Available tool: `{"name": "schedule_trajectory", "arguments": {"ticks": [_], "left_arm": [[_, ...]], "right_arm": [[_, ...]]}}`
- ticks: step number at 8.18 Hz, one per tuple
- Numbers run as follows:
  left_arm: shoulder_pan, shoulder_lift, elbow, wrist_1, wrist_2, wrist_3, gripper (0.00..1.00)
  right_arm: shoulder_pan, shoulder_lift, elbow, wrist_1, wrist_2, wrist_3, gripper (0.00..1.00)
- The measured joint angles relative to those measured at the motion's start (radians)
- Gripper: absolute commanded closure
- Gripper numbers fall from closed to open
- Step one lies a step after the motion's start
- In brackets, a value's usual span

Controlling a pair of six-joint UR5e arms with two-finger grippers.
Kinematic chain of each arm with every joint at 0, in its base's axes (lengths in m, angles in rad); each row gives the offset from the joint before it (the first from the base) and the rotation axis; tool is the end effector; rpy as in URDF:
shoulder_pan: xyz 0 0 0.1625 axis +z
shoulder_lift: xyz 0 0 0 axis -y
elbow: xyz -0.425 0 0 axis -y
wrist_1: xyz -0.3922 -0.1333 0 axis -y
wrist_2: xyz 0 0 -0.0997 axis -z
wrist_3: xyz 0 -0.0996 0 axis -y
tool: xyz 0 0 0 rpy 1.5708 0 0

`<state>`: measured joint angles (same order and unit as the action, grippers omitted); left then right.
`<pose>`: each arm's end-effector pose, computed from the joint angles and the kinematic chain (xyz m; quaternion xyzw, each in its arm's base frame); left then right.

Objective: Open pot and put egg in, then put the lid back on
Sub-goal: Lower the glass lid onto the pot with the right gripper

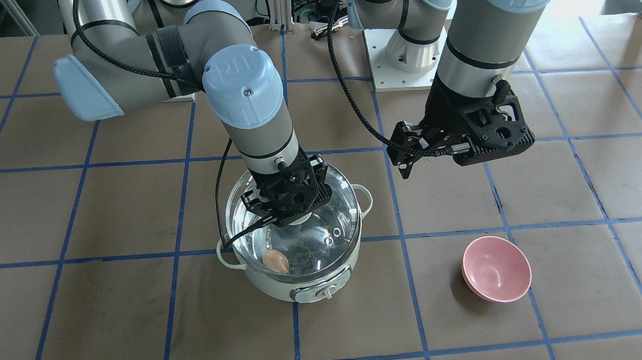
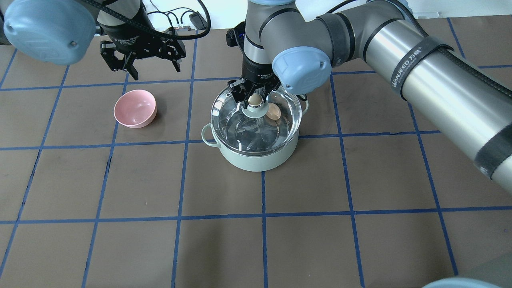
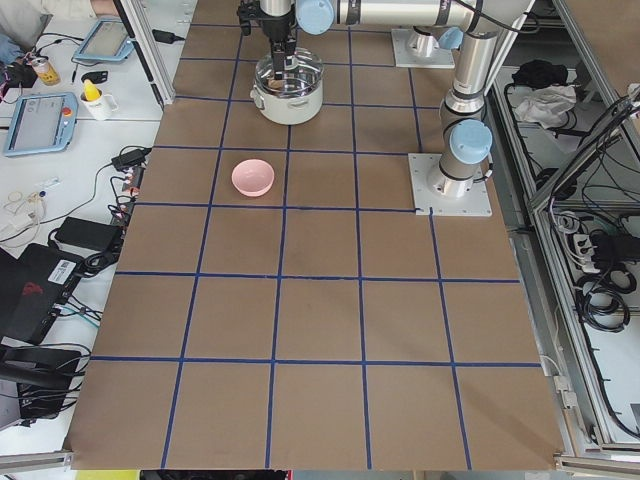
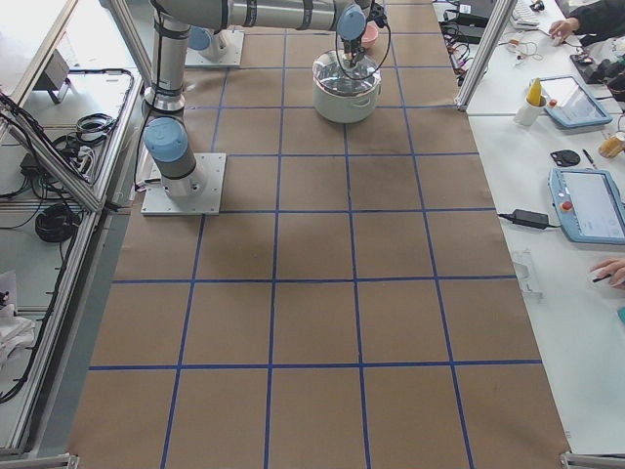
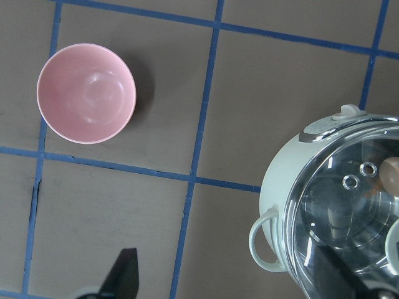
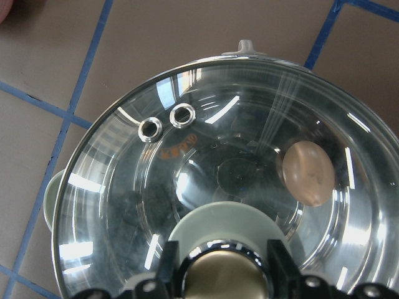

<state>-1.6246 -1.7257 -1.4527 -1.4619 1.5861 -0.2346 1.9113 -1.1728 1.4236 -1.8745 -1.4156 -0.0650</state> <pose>-0.1619 -0.5562 0.4758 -0.0905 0.9952 -0.0368 0.0024 0.3570 -0.5625 0.3640 -0.2027 0.9758 -0.0155 0.0804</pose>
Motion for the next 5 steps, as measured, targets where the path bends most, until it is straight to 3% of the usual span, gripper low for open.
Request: {"name": "schedule_trajectory", "arguments": {"ticks": [5], "left_arm": [[0.013, 0.0, 0.0, 0.0, -0.002, 0.004, 0.0]], "right_arm": [[0.0, 0.011, -0.003, -0.005, 0.003, -0.003, 1.0]]}}
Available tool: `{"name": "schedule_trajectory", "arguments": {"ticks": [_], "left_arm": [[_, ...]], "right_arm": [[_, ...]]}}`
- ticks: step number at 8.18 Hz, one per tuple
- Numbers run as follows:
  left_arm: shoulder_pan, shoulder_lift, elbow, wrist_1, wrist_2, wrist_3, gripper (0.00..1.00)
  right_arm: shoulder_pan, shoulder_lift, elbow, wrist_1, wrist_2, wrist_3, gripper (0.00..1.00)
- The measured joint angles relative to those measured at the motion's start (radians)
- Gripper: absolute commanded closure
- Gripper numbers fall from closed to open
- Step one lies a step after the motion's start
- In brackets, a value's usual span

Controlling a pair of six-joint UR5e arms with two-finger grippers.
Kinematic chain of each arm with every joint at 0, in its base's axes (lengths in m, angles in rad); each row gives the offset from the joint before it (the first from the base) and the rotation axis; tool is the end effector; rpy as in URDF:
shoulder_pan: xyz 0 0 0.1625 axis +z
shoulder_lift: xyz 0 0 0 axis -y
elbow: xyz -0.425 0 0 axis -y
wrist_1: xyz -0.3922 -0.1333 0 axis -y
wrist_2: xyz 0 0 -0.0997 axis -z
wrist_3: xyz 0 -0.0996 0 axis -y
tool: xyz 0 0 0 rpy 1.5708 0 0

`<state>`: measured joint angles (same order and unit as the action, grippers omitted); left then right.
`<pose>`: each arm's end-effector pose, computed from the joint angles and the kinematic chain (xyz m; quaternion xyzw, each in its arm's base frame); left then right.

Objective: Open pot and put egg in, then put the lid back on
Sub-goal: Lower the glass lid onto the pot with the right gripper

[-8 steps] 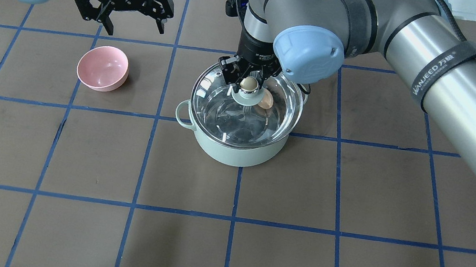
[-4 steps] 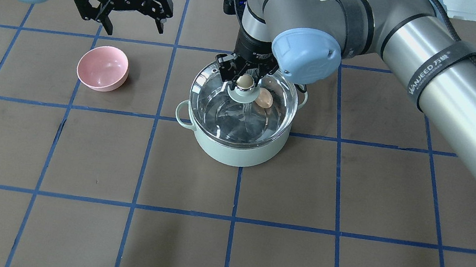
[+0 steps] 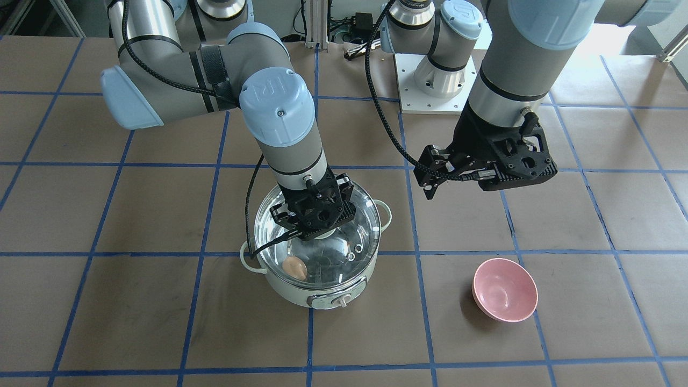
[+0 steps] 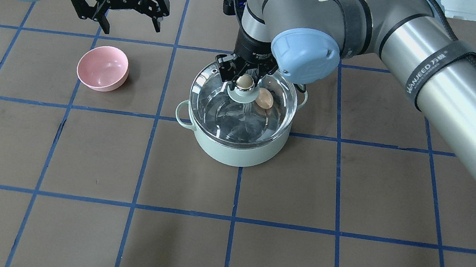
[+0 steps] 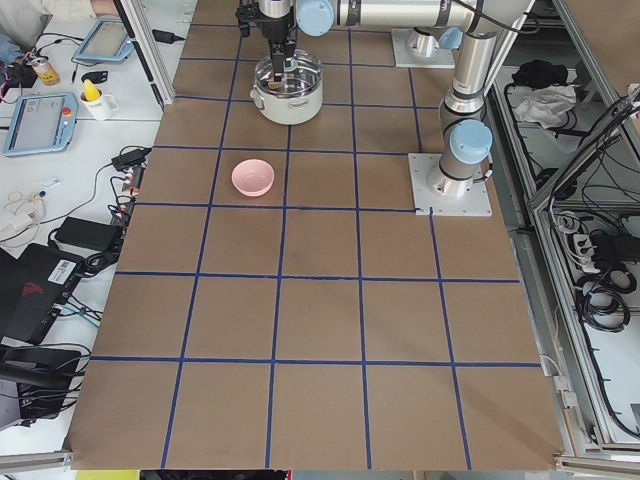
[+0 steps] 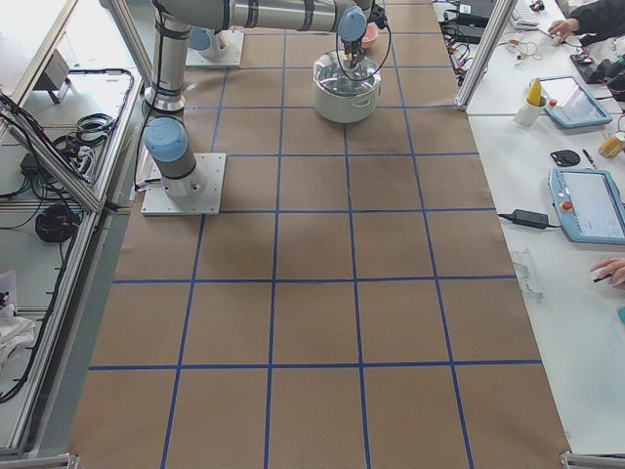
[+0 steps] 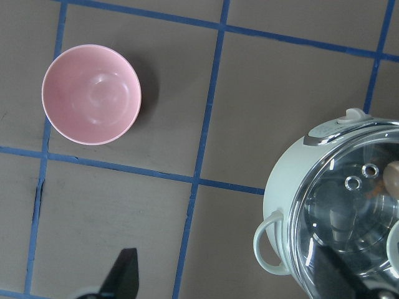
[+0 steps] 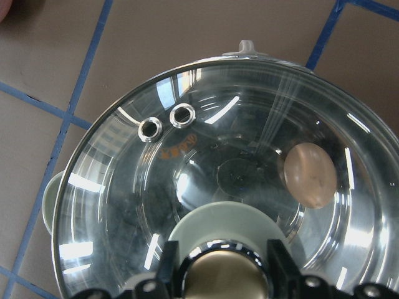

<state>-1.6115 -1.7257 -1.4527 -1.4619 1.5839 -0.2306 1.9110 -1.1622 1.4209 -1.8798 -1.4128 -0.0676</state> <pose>-0.1548 -0.5583 0.4758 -0.0950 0.9948 -0.0366 0.0016 0.3582 -0.5654 0.3590 -0.2037 0.9755 -0.0141 0.0816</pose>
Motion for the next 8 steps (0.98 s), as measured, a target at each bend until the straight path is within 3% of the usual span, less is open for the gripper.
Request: {"name": "schedule_trajectory", "arguments": {"ticks": [7, 8], "left_arm": [[0.002, 0.0, 0.0, 0.0, -0.001, 0.002, 0.0], [0.002, 0.0, -0.001, 0.0, -0.001, 0.002, 0.0]], "right_arm": [[-0.001, 0.015, -0.001, -0.038, 0.001, 0.007, 1.0], [-0.001, 0.018, -0.001, -0.042, 0.001, 0.008, 0.87]]}}
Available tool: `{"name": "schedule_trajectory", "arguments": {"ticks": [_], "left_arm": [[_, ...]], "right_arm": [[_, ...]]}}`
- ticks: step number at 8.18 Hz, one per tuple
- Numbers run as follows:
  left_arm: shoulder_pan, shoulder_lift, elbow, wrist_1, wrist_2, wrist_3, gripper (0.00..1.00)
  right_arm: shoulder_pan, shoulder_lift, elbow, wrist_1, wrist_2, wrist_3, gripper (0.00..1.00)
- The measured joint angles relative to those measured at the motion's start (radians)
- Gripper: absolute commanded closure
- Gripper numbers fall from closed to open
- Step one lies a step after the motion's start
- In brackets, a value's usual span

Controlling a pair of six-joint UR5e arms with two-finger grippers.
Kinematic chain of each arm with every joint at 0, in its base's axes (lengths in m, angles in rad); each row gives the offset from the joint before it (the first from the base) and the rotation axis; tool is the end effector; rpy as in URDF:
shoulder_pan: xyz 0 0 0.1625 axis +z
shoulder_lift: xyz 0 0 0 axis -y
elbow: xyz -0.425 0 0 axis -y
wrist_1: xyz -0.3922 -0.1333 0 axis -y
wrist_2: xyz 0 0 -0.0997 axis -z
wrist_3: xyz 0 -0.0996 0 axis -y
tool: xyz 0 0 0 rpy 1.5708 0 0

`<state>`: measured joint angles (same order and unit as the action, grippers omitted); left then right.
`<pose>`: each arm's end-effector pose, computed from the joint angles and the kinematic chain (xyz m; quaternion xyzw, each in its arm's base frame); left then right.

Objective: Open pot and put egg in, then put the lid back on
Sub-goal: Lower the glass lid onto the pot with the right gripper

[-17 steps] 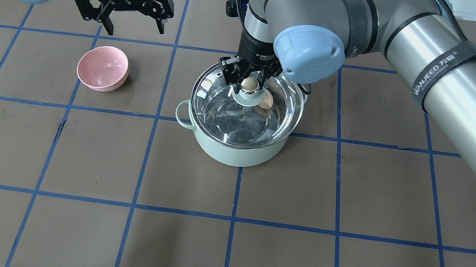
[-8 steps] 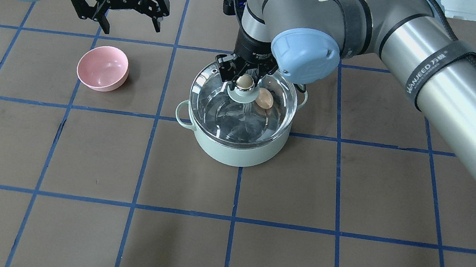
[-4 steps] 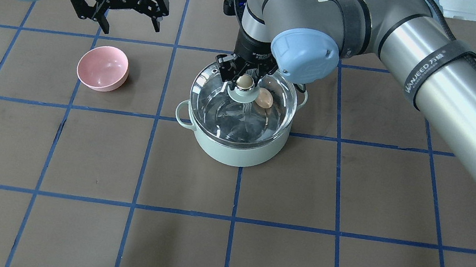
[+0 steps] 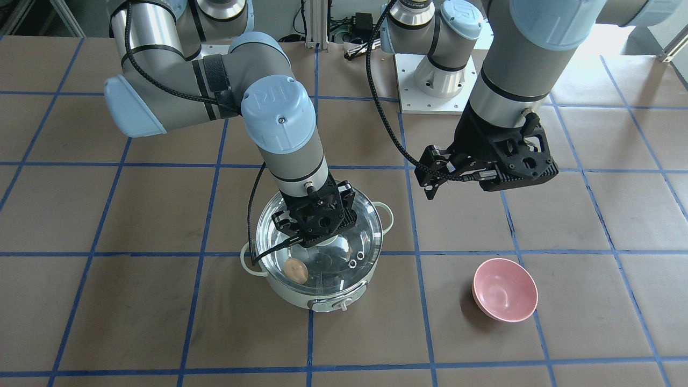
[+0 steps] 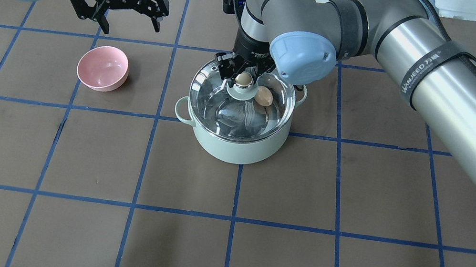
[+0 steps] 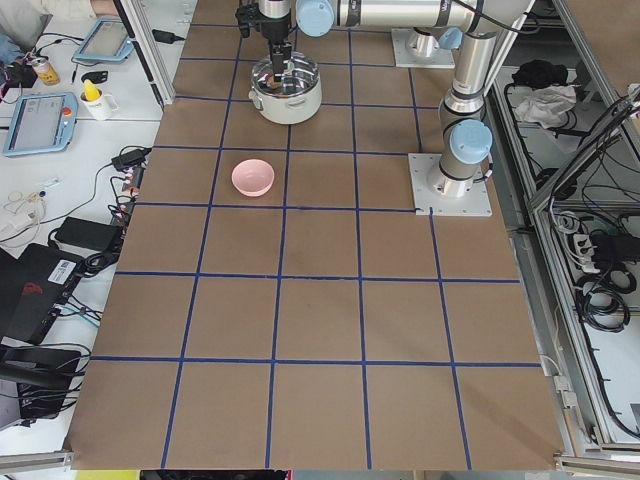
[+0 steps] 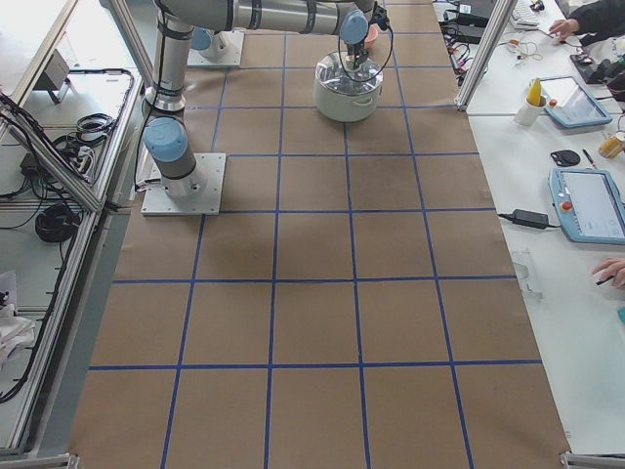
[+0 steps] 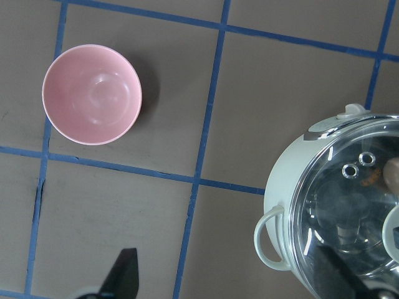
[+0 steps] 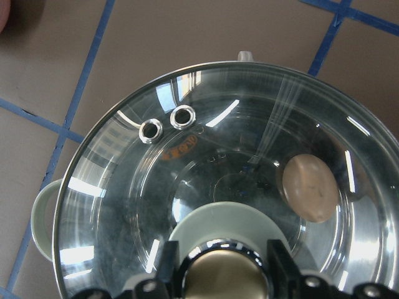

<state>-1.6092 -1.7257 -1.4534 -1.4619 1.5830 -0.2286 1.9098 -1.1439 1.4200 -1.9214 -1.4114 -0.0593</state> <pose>-0.1536 -0.5586 0.4755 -0.0951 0.9948 -0.0362 0.0013 0.3601 -0.5729 0.3518 -0.2000 0.9759 -0.0257 0.0840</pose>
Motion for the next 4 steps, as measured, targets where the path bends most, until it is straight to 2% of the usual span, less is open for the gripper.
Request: {"name": "schedule_trajectory", "arguments": {"ticks": [1, 2, 3, 4], "left_arm": [[0.0, 0.0, 0.0, 0.0, 0.0, 0.0, 0.0], [0.0, 0.0, 0.0, 0.0, 0.0, 0.001, 0.0], [0.0, 0.0, 0.0, 0.0, 0.0, 0.001, 0.0], [0.0, 0.0, 0.0, 0.0, -0.001, 0.001, 0.0]], "right_arm": [[0.0, -0.001, 0.001, -0.001, 0.0, 0.002, 0.29], [0.0, -0.005, 0.002, 0.0, -0.001, 0.003, 0.11], [0.0, -0.014, 0.003, 0.002, -0.001, 0.004, 0.0], [0.0, -0.024, 0.004, 0.002, -0.001, 0.004, 0.0]]}}
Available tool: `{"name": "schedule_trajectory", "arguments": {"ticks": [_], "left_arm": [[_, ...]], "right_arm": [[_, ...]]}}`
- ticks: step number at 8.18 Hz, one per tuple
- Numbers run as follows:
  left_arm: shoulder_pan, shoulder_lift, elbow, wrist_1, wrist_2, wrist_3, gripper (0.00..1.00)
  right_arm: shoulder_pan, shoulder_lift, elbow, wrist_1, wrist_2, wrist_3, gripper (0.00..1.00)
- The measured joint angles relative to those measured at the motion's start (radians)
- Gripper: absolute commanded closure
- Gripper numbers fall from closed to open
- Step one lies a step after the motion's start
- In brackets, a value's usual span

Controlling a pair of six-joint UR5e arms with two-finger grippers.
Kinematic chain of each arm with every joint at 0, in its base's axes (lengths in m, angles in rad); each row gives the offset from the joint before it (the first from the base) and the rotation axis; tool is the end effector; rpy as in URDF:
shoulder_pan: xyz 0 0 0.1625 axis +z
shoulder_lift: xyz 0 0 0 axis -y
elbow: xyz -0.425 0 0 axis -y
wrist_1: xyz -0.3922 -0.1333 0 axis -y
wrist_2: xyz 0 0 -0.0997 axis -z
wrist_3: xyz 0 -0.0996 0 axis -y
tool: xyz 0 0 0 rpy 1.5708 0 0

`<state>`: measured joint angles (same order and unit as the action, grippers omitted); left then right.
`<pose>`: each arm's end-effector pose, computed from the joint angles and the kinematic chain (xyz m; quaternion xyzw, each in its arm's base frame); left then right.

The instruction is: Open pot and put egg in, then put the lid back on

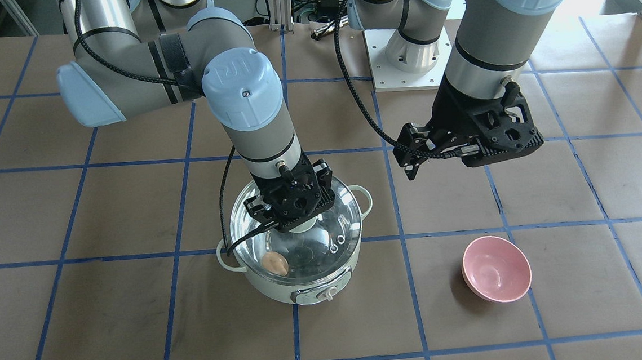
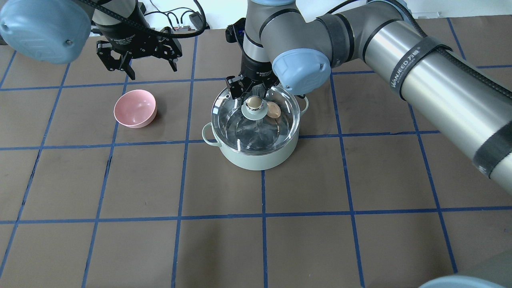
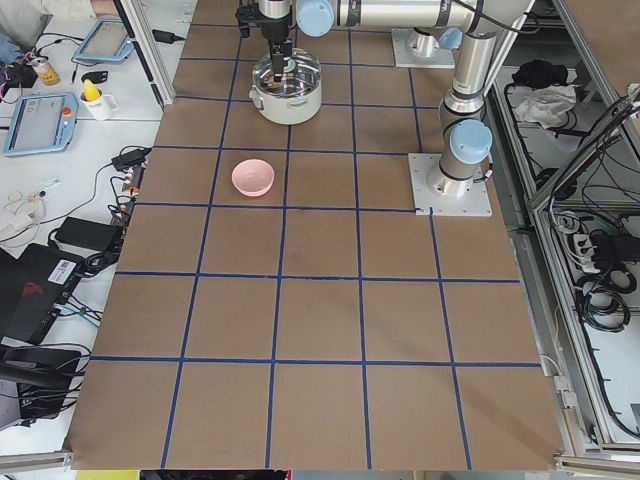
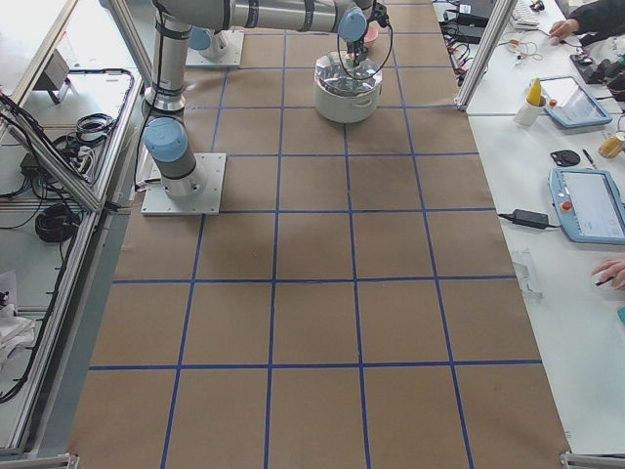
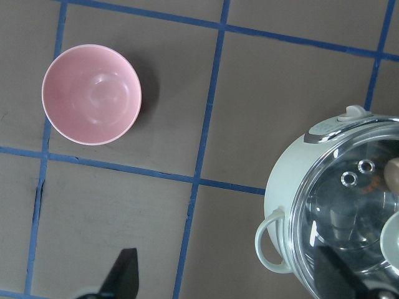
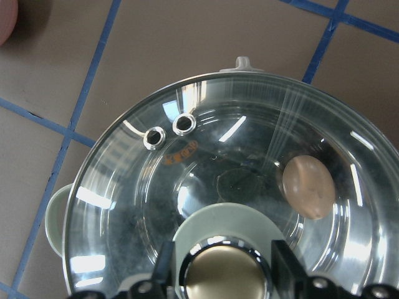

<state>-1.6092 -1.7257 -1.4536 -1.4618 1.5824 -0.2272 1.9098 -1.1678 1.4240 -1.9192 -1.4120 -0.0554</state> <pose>-0.1537 -0.5585 0.4754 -0.0944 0.9949 -0.0361 0.0010 0.3582 -0.5676 0.3653 -0.1987 0.9758 -0.0343 0.0849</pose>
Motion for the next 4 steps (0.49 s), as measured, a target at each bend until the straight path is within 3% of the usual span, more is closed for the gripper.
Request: {"name": "schedule_trajectory", "arguments": {"ticks": [4], "left_arm": [[0.0, -0.001, -0.001, 0.0, -0.001, 0.0, 0.0]], "right_arm": [[-0.001, -0.011, 0.008, 0.002, 0.0, 0.001, 0.0]]}}
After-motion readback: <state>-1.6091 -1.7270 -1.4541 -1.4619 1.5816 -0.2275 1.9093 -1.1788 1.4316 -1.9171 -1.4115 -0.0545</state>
